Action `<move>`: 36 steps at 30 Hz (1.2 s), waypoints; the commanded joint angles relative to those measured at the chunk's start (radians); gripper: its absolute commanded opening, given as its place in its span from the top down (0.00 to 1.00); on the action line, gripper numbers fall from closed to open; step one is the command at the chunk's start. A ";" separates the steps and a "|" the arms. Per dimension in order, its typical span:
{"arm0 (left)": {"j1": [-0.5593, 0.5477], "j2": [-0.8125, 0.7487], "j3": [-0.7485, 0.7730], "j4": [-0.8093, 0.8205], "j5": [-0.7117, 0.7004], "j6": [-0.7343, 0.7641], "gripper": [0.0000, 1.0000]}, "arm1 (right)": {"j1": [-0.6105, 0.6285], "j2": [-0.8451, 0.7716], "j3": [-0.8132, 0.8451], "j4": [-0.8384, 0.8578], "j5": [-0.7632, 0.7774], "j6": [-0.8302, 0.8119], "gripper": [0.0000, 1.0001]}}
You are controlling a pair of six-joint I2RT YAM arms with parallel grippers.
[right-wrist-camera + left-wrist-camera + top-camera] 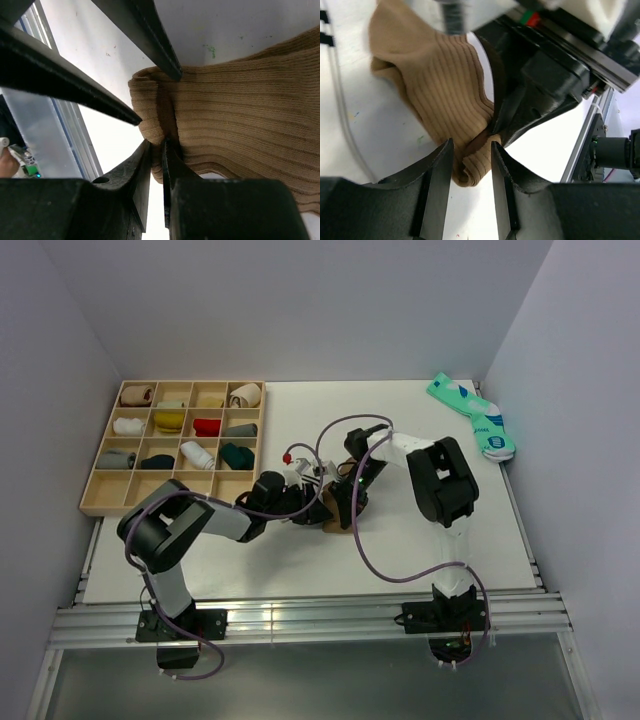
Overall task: Roll the socks
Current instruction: Roll the sock at the center of the board.
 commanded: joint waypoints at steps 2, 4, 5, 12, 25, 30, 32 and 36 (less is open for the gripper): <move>-0.006 0.026 0.000 0.144 0.063 0.025 0.58 | -0.012 0.035 0.044 -0.034 -0.003 0.006 0.83; -0.006 0.042 0.000 0.153 0.063 0.025 0.58 | -0.013 0.046 0.047 -0.034 -0.006 0.012 0.83; -0.005 0.049 -0.001 0.161 0.070 0.021 0.58 | -0.013 0.049 0.052 -0.036 -0.008 0.011 0.83; -0.009 0.086 -0.023 0.216 0.101 0.017 0.57 | -0.018 0.055 0.058 -0.034 -0.011 0.026 0.83; -0.015 0.090 -0.043 0.219 0.125 0.020 0.55 | -0.030 0.075 0.102 -0.027 -0.009 0.092 0.83; -0.014 0.092 -0.029 0.183 0.124 0.028 0.59 | -0.032 0.071 0.092 -0.002 0.003 0.112 0.84; -0.015 0.096 -0.023 0.163 0.127 0.025 0.61 | -0.033 0.060 0.076 0.021 0.015 0.124 0.84; -0.017 0.098 -0.015 0.135 0.132 0.021 0.69 | -0.033 0.052 0.067 0.044 0.033 0.144 0.83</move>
